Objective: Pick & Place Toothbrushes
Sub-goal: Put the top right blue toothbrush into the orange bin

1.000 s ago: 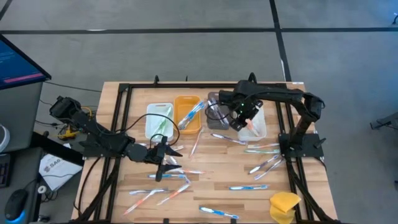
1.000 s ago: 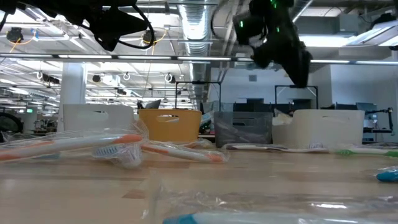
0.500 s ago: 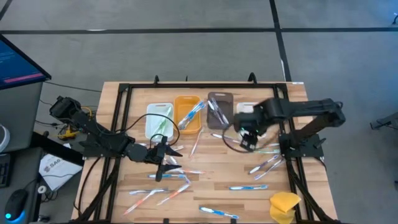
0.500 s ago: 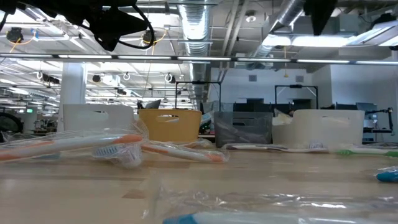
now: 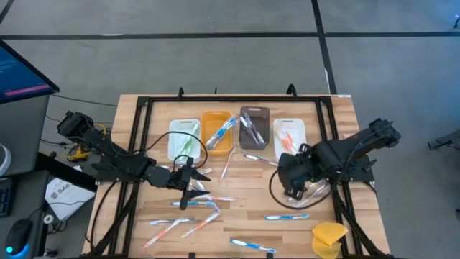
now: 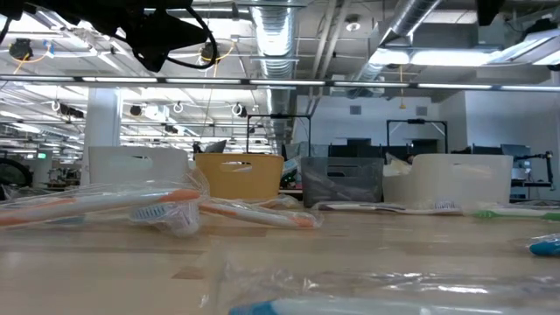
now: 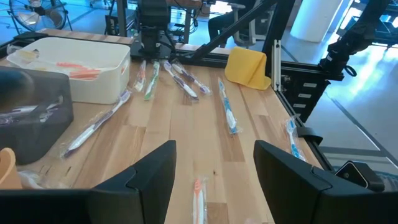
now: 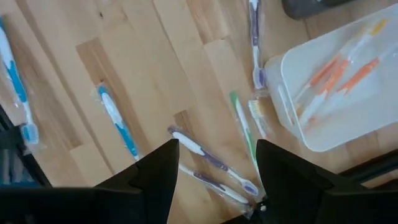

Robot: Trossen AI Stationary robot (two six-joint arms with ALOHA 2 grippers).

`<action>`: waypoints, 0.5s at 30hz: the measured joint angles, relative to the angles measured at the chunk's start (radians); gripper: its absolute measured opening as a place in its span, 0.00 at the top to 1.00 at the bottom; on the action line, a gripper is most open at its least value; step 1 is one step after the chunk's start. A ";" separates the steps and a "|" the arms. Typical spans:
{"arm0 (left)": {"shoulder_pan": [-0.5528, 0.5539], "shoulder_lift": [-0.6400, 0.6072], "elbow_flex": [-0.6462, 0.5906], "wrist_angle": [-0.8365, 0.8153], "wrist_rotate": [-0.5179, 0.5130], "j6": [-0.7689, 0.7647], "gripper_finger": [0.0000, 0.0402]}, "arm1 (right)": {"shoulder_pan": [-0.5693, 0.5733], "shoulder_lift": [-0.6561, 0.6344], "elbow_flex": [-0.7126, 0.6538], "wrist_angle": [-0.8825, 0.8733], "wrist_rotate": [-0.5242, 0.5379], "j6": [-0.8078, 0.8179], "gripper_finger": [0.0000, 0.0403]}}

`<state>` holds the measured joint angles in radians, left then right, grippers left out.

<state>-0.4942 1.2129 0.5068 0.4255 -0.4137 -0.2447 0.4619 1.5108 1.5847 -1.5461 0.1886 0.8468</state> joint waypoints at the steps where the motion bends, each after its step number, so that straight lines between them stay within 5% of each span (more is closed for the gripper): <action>1: 0.000 0.000 0.000 0.000 0.000 0.000 0.48 | 0.011 -0.001 0.000 -0.005 0.003 0.021 0.48; 15: 0.000 0.000 0.000 -0.001 0.000 0.000 0.48 | 0.096 0.002 -0.002 -0.025 0.022 0.118 0.48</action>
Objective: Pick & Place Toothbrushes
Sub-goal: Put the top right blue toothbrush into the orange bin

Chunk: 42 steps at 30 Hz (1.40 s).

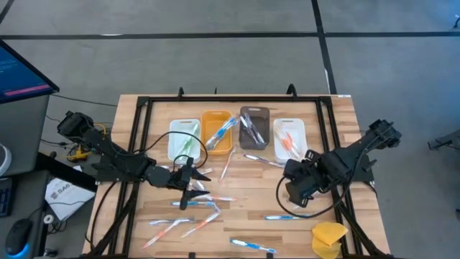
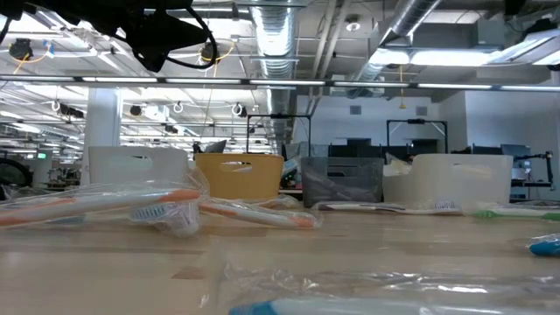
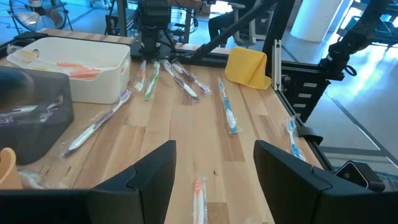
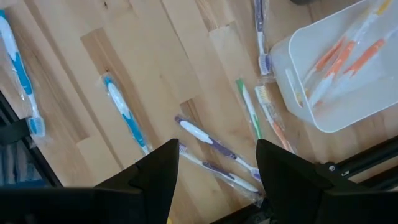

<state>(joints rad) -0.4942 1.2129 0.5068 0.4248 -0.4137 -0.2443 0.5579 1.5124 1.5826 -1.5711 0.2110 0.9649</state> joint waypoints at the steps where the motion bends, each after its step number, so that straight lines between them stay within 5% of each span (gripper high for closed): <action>1: 0.000 0.000 0.000 0.000 0.000 0.000 0.48 | -0.001 0.000 0.000 0.000 0.000 -0.007 0.48; 7: 0.000 0.000 0.000 -0.009 0.000 0.000 0.48 | 0.002 0.000 0.000 0.056 0.000 0.054 0.48; 29: -0.012 0.000 0.000 -0.030 0.000 -0.001 0.48 | 0.014 0.000 0.000 0.201 0.001 -0.114 0.48; 42: -0.012 0.000 0.000 -0.043 0.000 0.000 0.48 | 0.082 0.031 0.000 0.245 0.089 -0.153 0.48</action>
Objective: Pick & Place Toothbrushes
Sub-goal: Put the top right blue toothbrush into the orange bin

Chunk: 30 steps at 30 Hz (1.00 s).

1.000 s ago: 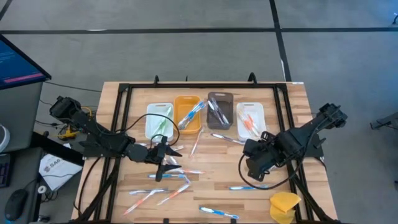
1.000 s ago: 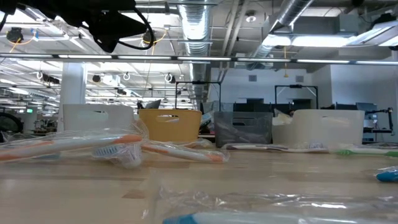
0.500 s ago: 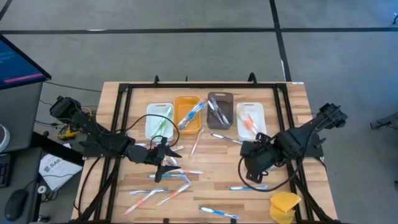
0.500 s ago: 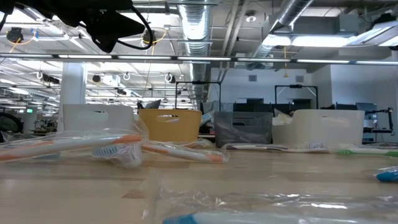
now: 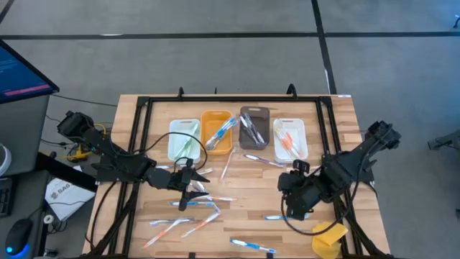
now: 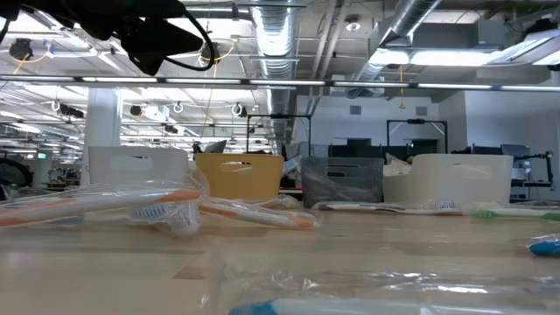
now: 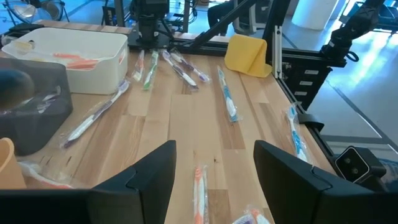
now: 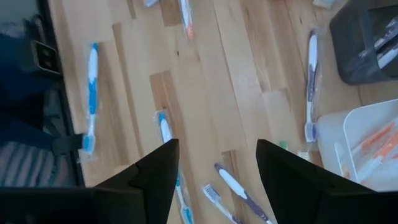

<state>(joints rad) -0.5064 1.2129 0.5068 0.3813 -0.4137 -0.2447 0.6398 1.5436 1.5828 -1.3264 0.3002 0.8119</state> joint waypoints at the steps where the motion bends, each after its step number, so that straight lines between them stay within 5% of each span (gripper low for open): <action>1: 0.000 0.000 0.000 0.000 0.000 0.000 0.48 | 0.002 0.014 0.000 -0.001 -0.003 -0.001 0.48; 20: 0.000 0.000 0.000 0.000 0.000 0.000 0.48 | 0.089 0.417 -0.001 0.000 -0.057 -0.171 0.48; 30: 0.000 0.000 0.000 0.000 0.000 0.000 0.48 | 0.091 0.473 -0.001 0.131 -0.072 -0.194 0.48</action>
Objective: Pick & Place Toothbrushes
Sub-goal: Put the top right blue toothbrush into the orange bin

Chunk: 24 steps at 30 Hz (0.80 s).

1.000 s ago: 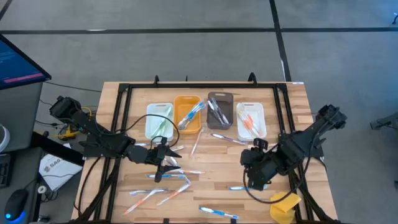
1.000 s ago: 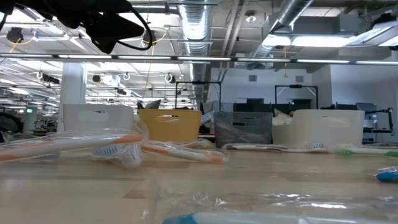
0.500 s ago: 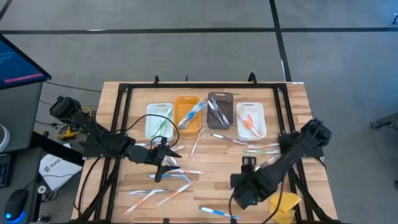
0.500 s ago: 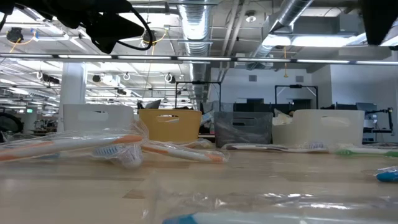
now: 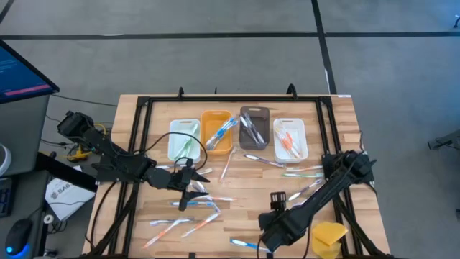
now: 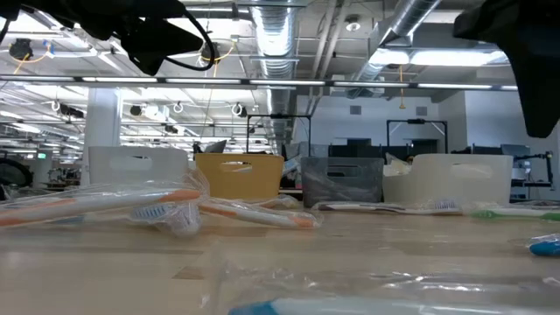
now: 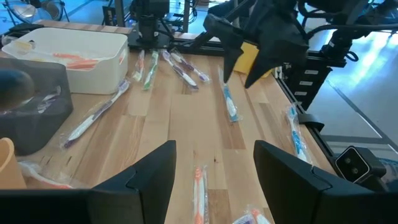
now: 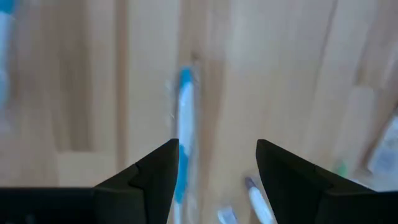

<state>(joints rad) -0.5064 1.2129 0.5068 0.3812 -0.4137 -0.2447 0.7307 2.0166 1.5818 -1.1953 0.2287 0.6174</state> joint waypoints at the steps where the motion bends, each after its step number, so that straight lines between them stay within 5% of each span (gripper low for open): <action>1: 0.000 0.000 0.000 0.000 0.000 0.000 0.48 | 0.000 -0.002 0.000 0.009 -0.001 0.000 0.48; 17: 0.000 0.000 0.000 0.000 0.000 0.000 0.48 | -0.006 0.000 -0.001 0.082 -0.022 -0.050 0.48; 24: 0.000 0.000 0.000 0.000 0.000 0.000 0.48 | -0.008 0.000 -0.106 0.127 -0.060 -0.043 0.48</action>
<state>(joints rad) -0.5068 1.2129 0.5068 0.3809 -0.4137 -0.2447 0.7231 2.0167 1.4759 -1.0678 0.1687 0.5743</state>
